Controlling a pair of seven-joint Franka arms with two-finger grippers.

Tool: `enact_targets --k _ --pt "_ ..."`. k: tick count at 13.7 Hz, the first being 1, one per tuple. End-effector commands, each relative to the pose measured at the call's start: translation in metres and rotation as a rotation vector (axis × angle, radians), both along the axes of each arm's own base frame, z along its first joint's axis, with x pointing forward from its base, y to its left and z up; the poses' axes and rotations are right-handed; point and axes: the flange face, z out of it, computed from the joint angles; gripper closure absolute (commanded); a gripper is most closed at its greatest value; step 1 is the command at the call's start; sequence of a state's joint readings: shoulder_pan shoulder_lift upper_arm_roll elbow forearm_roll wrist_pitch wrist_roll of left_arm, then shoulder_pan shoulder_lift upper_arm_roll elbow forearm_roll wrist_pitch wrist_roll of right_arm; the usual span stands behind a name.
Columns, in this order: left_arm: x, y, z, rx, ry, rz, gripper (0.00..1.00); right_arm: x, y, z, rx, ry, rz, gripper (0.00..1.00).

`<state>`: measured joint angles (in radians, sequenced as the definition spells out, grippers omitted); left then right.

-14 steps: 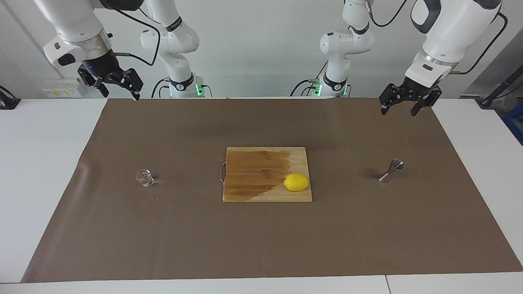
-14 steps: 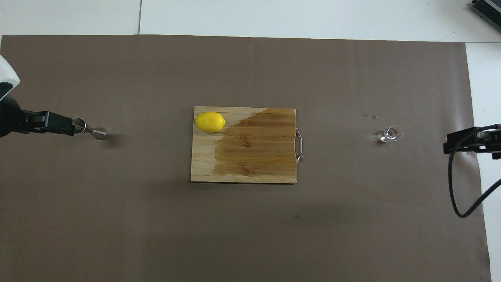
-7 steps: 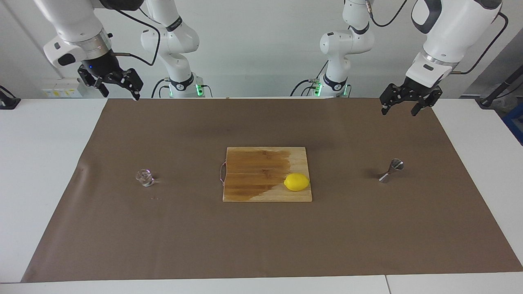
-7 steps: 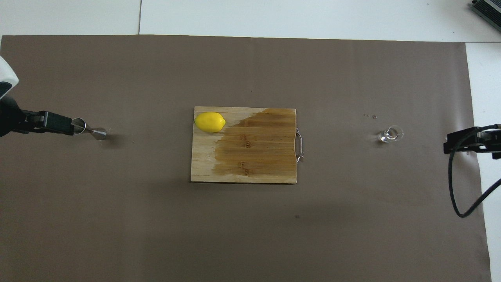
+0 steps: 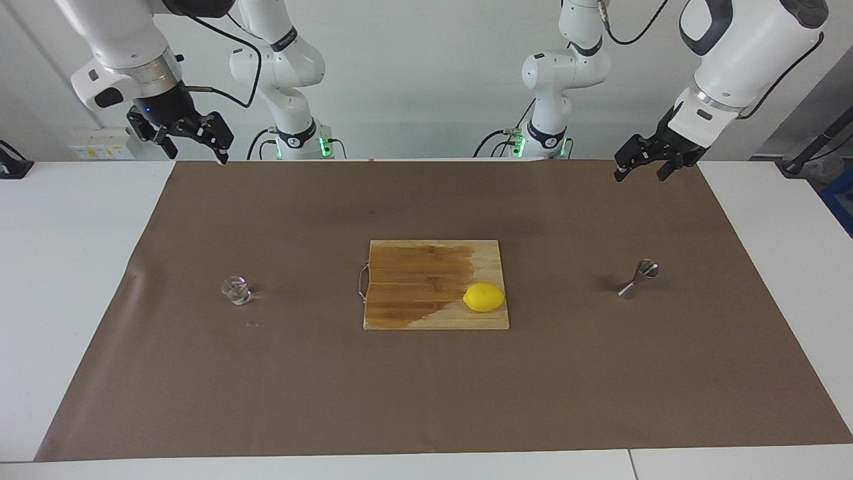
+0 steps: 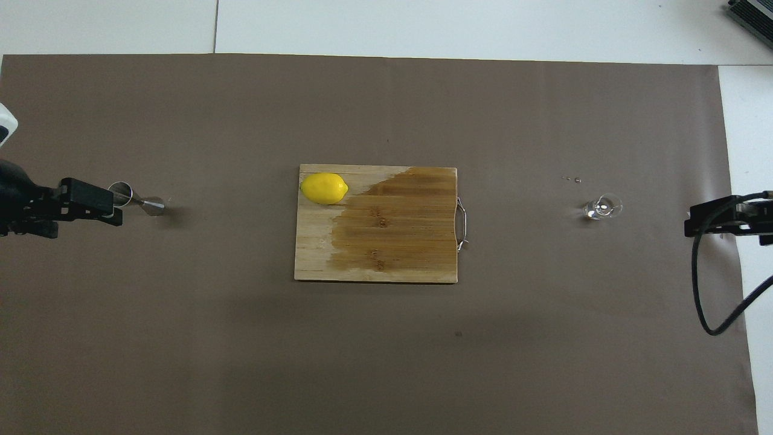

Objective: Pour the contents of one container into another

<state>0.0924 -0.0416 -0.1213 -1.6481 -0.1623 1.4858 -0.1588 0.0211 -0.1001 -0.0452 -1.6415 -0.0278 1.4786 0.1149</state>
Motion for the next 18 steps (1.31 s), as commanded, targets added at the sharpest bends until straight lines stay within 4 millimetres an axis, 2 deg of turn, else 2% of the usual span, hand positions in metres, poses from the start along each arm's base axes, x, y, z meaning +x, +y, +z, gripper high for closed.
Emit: enact_targets --k 1,6,7,9,11,18 --pt "-0.002 0.006 -0.001 -0.072 0.094 0.164 0.0 -0.003 0.0 0.004 0.003 -0.007 0.022 0.0" --pt "0.024 0.041 -0.005 -0.245 0.309 0.433 0.0 -0.003 0.0 0.003 0.003 -0.006 0.021 0.0" --pt "0.026 0.043 -0.006 -0.275 0.365 0.481 0.0 -0.003 0.0 0.003 0.003 -0.006 0.022 0.0" --pt "0.032 0.051 -0.017 -0.297 0.549 0.6 0.0 -0.003 -0.001 0.004 0.003 -0.007 0.021 0.0" --pt "0.045 0.062 -0.025 -0.342 0.657 0.699 0.0 -0.003 -0.001 0.003 0.003 -0.006 0.021 0.0" --pt "0.069 0.099 -0.054 -0.546 0.812 0.819 0.0 -0.003 0.004 0.004 0.002 -0.01 0.032 0.0"
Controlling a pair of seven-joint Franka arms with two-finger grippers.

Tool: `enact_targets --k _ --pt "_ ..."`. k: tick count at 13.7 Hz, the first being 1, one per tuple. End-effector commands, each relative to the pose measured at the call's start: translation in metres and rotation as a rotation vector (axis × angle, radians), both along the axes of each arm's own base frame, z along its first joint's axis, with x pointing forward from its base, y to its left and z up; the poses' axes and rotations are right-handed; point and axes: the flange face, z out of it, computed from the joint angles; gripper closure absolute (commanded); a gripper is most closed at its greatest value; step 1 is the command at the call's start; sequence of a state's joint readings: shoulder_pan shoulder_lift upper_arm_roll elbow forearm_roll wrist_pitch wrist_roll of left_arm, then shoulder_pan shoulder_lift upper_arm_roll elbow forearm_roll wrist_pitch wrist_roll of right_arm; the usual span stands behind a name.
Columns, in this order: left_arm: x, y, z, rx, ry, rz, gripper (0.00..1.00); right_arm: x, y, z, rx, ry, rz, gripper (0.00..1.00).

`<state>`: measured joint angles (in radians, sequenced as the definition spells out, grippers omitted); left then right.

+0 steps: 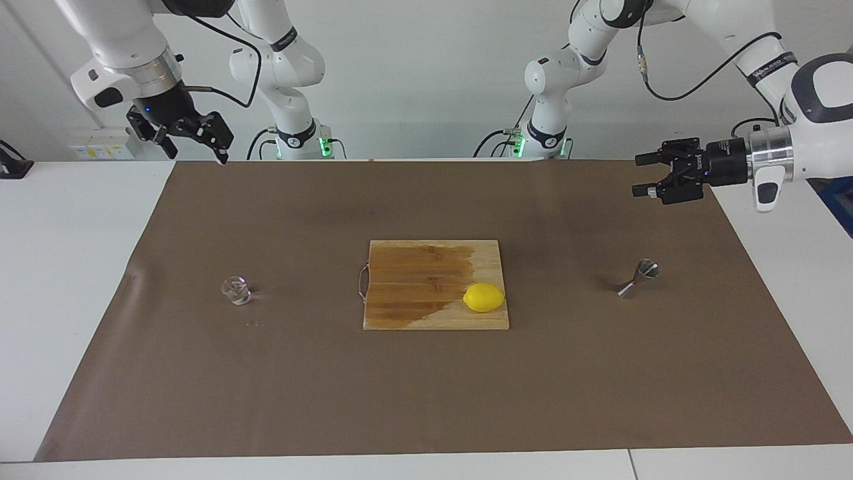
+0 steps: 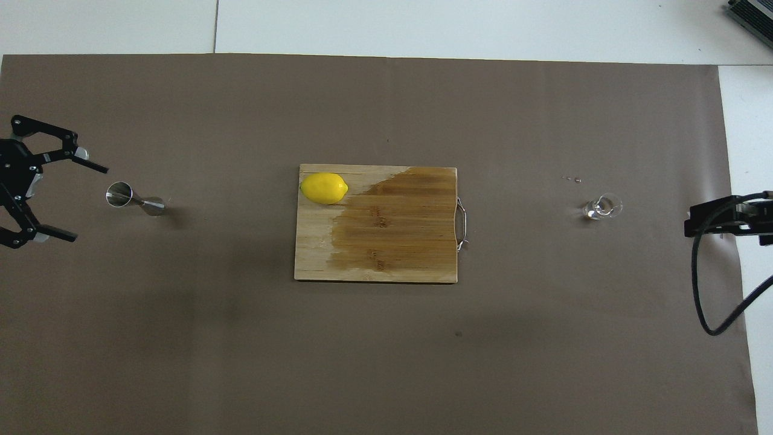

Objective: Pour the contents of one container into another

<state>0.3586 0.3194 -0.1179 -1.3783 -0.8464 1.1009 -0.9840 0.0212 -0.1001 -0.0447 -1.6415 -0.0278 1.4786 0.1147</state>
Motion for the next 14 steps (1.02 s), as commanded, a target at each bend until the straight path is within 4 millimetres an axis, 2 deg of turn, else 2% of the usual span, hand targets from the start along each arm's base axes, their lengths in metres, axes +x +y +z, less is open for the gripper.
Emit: enact_targets --k 1,3,5,8,10,12,14 --pt "0.011 0.019 -0.006 -0.082 0.032 0.048 0.0 0.0 0.004 0.005 0.005 -0.027 0.028 0.0" --pt "0.017 0.034 -0.021 -0.134 0.051 0.083 0.0 0.01 0.001 0.007 0.047 -0.11 0.0 0.0" --pt "0.023 0.053 -0.043 -0.174 0.079 0.115 0.0 0.012 -0.001 0.008 0.082 -0.122 -0.034 0.0" --pt "0.031 0.07 -0.07 -0.232 0.103 0.169 0.0 0.012 -0.003 0.008 0.087 -0.12 -0.059 0.0" --pt "0.035 0.086 -0.097 -0.263 0.136 0.195 0.0 0.013 -0.005 0.009 0.078 -0.131 -0.049 0.0" --pt "0.038 0.098 -0.117 -0.3 0.159 0.217 0.0 0.013 -0.005 0.007 0.069 -0.117 -0.041 0.0" --pt "0.039 0.102 -0.133 -0.326 0.182 0.228 0.0 0.013 -0.008 0.004 0.043 -0.104 -0.033 0.0"
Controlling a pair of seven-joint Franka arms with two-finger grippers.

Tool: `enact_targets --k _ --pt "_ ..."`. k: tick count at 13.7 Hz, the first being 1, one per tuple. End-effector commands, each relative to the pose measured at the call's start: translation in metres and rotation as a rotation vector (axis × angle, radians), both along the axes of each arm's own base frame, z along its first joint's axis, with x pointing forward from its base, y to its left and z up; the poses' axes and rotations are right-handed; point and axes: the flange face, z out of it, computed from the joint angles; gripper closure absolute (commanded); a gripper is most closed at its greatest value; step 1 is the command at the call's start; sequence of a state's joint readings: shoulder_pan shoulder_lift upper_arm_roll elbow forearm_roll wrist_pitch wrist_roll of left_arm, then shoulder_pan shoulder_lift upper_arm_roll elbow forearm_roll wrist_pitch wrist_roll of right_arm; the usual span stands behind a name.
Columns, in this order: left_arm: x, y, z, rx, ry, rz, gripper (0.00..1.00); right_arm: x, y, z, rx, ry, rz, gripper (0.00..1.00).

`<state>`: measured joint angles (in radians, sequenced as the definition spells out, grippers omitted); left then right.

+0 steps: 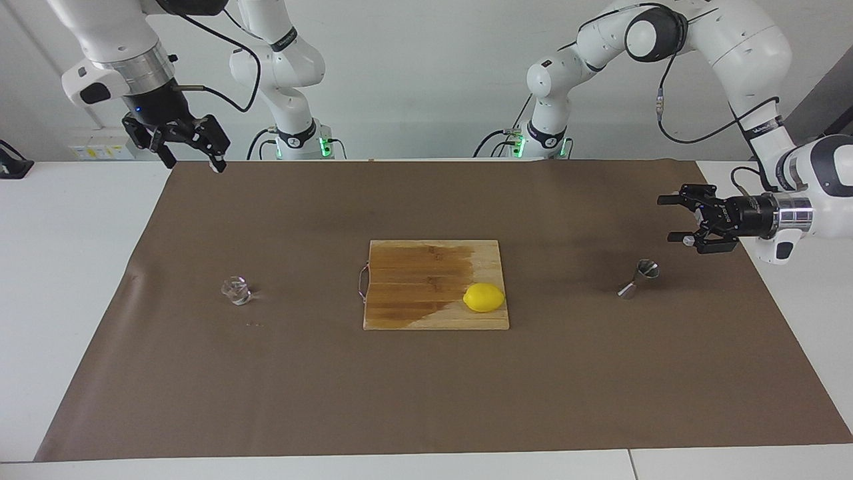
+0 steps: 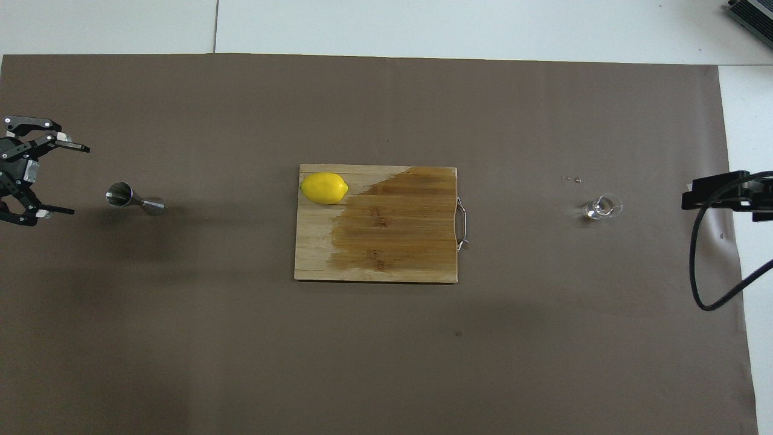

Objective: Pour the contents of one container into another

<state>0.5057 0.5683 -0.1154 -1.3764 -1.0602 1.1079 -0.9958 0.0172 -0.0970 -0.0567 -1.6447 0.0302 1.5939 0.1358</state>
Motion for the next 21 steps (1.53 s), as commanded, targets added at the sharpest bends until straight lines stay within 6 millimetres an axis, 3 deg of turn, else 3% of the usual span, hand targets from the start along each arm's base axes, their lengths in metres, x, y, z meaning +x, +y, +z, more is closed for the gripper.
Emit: enact_targets --k 1,5,13,21 --pt "0.007 0.012 -0.016 -0.041 0.024 0.025 0.0 -0.001 -0.007 -0.004 -0.05 0.009 0.034 0.0" --pt "0.008 0.012 -0.03 -0.068 0.039 0.035 0.0 0.002 -0.002 -0.011 -0.056 0.011 0.021 0.0" --pt "0.009 0.035 -0.103 -0.148 0.124 0.074 0.0 0.001 -0.006 -0.011 -0.047 0.025 -0.006 0.0" --pt "0.02 0.056 -0.149 -0.198 0.124 0.1 0.0 0.001 -0.02 -0.015 -0.043 0.029 -0.029 0.0"
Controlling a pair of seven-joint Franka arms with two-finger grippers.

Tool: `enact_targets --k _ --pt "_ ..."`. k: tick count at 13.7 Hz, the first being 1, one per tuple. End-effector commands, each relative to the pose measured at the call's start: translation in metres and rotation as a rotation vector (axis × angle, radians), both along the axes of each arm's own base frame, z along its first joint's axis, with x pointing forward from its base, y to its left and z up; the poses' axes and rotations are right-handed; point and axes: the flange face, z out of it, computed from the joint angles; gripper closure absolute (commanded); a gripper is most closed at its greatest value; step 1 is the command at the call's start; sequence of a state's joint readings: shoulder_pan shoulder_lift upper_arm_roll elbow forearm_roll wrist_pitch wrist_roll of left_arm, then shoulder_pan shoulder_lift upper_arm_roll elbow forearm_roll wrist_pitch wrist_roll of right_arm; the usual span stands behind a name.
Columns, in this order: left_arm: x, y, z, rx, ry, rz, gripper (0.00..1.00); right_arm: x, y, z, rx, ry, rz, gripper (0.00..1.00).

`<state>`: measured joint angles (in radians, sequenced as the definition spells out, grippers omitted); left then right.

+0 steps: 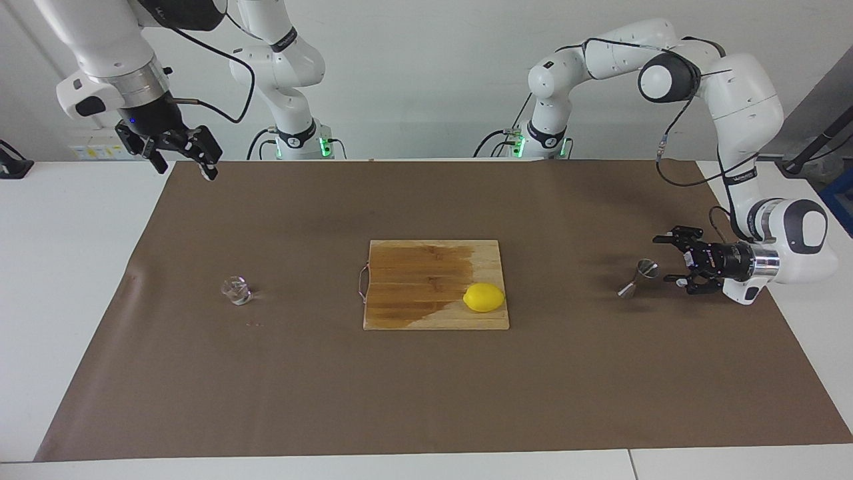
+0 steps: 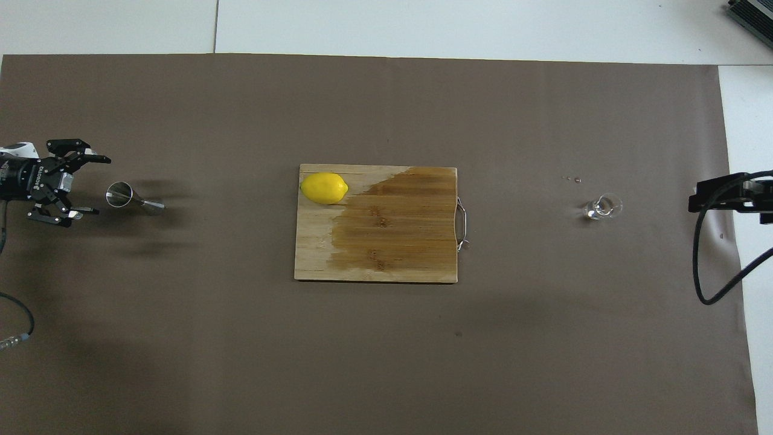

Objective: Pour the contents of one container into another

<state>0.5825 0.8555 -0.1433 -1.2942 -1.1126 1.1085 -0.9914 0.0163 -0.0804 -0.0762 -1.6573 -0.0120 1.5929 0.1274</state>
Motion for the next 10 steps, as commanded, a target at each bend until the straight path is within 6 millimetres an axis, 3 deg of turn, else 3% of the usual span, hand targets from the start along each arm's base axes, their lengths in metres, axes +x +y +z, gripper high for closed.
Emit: enact_targets --k 1,4,10 --pt "0.008 0.01 -0.01 -0.024 -0.013 0.02 0.0 -0.006 -0.004 0.004 -0.003 -0.01 -0.017 0.0" --pt "0.01 0.012 -0.017 -0.013 -0.009 0.04 0.0 -0.006 0.01 0.005 -0.004 -0.01 0.011 0.0" --pt "0.011 0.012 -0.038 -0.011 0.01 0.059 0.0 -0.006 0.01 0.005 -0.002 -0.01 0.011 0.0"
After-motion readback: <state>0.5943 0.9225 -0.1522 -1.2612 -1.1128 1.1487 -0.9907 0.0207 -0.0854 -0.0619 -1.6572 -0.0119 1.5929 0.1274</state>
